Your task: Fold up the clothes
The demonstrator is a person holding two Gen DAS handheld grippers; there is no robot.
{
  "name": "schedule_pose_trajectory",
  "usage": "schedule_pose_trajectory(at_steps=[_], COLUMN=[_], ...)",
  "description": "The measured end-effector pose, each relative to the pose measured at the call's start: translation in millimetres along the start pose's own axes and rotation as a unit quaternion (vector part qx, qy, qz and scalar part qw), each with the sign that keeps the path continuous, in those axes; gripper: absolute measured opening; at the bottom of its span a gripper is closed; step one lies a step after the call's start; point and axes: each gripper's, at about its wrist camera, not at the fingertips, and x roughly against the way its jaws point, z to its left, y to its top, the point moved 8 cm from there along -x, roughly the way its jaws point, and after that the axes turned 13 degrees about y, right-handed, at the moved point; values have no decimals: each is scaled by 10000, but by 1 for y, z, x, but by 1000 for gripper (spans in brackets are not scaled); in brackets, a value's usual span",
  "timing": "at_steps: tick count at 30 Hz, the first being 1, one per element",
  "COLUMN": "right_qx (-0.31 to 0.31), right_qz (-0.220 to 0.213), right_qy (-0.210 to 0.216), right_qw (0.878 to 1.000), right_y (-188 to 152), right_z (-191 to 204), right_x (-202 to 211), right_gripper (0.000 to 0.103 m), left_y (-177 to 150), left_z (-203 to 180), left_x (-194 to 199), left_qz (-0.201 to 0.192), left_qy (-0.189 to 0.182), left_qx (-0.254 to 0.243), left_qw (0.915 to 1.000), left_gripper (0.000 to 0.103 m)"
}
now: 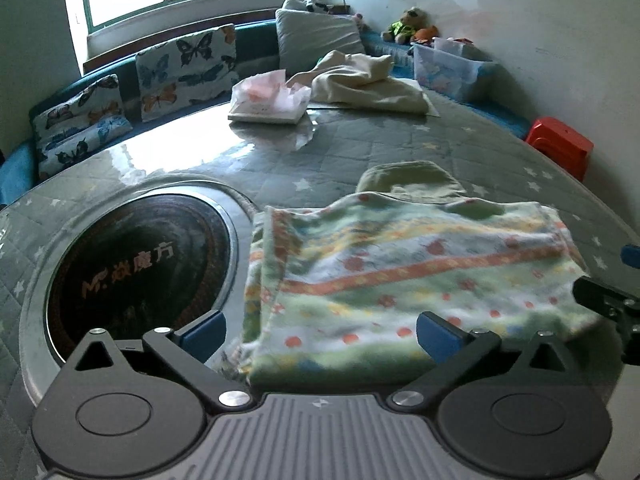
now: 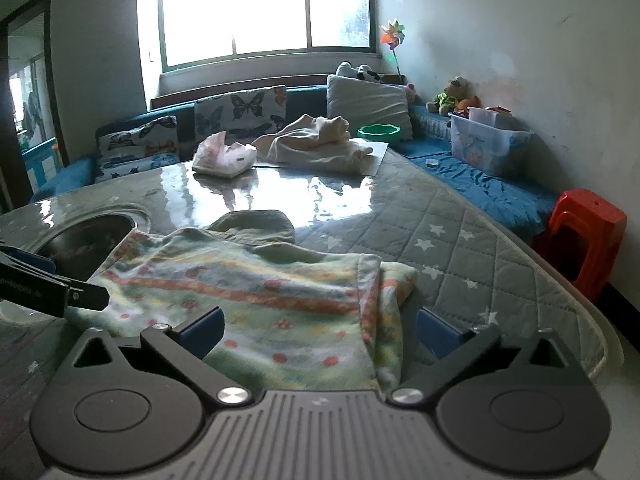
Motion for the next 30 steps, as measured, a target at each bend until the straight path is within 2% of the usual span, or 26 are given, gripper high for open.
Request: schedule_pose_trajectory(at_steps=[13,19,30], right_qx=[39,77,-47], right_qz=[37,-6,-159], right_qy=[86,99,274], right_qw=[9999,9999,9995], right_y=[-27,-36,-47], right_z=[20,27,36], right_x=[23,34,48], right_gripper=[103,103,103], left_y=[-33,-48,-68], left_z=[-18,-26,-30], left_x=[35,46,54], left_qz=[-199,-137,23], left_qy=[-199,-333,-313], left_qx=[-209,-291,-350], left_qw=[9994,9989,9989], left_gripper=[103,103,103])
